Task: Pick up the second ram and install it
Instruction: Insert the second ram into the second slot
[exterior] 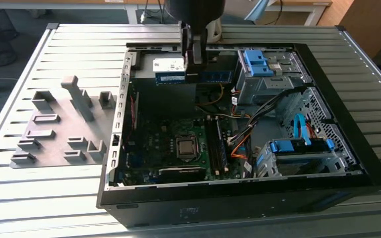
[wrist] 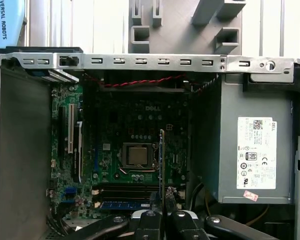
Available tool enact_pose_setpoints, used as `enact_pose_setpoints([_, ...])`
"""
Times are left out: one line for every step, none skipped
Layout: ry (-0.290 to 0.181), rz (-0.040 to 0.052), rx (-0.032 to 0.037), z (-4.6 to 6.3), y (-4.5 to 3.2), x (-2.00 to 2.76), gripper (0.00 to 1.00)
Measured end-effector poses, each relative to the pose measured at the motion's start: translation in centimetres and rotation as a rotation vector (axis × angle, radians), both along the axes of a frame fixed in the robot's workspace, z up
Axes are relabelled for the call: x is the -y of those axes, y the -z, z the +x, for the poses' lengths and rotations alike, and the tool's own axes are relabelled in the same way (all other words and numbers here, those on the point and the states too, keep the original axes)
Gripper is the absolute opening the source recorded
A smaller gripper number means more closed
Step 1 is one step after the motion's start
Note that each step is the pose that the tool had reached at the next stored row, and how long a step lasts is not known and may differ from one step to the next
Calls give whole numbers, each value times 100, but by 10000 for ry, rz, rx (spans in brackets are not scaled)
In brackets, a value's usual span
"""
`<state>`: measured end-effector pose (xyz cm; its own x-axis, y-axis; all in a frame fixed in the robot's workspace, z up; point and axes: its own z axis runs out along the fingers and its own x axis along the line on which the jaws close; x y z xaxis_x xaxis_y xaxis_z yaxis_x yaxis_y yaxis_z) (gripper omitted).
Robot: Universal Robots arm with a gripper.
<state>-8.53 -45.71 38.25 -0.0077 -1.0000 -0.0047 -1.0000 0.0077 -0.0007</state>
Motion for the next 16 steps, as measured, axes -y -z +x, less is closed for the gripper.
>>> enact_pose_setpoints([97, -2, 0, 0, 1, 0, 14])
enact_pose_setpoints([222, -3, 1, 0, 1, 0, 14])
enact_pose_setpoints([348, -5, 3, 0, 3, -1, 14])
enact_pose_setpoints([481, -8, 4, 0, 5, -1, 14])
enact_pose_setpoints([631, -9, 5, 0, 7, -1, 14])
enact_pose_setpoints([792, -10, 8, 0, 10, -1, 14])
enact_pose_setpoints([965, -9, 11, 0, 14, -1, 14])
enact_pose_setpoints([1150, -9, 14, 0, 17, -1, 14])
enact_pose_setpoints([1324, -10, 16, 0, 19, -1, 14])
enact_pose_setpoints([1498, -10, 19, 0, 22, -1, 14])
enact_pose_setpoints([1681, -9, 21, 0, 25, -1, 14])
enact_pose_setpoints([1859, -10, 23, 0, 28, -1, 14])
enact_pose_setpoints([2036, -10, 24, 0, 31, -1, 14])
enact_pose_setpoints([2205, -11, 25, 0, 33, -1, 14])
enact_pose_setpoints([2378, -12, 27, 0, 36, -1, 14])
enact_pose_setpoints([2536, -12, 28, 0, 39, -1, 14])
